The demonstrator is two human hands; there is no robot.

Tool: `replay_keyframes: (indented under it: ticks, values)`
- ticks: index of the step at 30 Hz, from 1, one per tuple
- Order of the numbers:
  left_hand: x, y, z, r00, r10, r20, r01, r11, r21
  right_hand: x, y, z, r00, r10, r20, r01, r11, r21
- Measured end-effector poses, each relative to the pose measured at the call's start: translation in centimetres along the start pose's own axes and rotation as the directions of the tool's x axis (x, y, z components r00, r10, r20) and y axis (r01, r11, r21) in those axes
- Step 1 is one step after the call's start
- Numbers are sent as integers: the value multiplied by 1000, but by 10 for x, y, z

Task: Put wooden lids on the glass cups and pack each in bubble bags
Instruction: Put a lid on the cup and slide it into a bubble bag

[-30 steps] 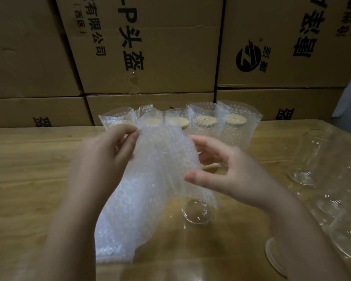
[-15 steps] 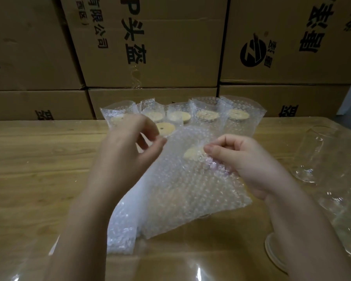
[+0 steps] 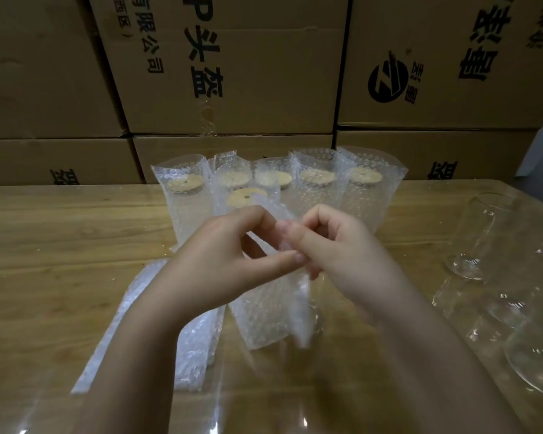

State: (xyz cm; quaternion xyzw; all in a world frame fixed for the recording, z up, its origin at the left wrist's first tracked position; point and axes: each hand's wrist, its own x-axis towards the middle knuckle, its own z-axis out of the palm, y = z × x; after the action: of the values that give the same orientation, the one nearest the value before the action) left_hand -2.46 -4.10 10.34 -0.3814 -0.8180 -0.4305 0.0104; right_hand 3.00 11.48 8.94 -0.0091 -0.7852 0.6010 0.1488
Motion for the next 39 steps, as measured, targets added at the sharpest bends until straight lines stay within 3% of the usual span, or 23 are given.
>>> replay_keyframes:
  ticks: [2,8,13,17,19,21,23,24,25,28,33,36,39]
  values:
    - [0,-1,-2,1000,-23,5,23,999,31,0,-1,0,997,10,81,-13,999,46]
    - [-4,-6,-8,998,-17,55,10,992,125,0,0,5,995,-14,95,11,999,30]
    - [-4,-4,-15,989,-52,135,56,998,-22,1,0,2,996,-20,83,21,1000,-8]
    - [-5,-8,-19,988,-144,48,147,986,-73,0,-1,-2,997,-36,68,37,999,-10]
    - [-6,-10,-21,983,-170,-66,171,985,12,-1,-3,-3,998,-40,57,42,999,-32]
    - [-9,-10,-23,959,-202,-201,246,942,226,-2,-5,-4,999,-44,29,45,999,-21]
    - [-10,-11,-22,911,-199,-361,380,741,553,-3,-7,-4,999,-54,4,54,999,-2]
    - [-10,-11,-20,879,-169,-446,443,636,632,-3,-7,-3,998,-61,-3,61,998,-2]
    - [-9,-9,-17,852,-149,-502,484,592,644,-4,-7,-2,998,-68,-6,68,998,-7]
    - [-7,-1,-8,845,-135,-517,474,636,609,-4,-6,5,996,-87,7,87,996,-17]
    - [-10,0,-10,925,-154,-347,360,647,672,-3,-3,8,995,-95,-4,95,995,9]
    - [-18,2,-21,936,-227,-268,349,678,647,-3,-2,8,987,-129,-101,114,983,-147]
    - [-25,6,-30,903,-144,-405,381,705,599,-5,-2,7,949,-240,-204,149,914,-378]
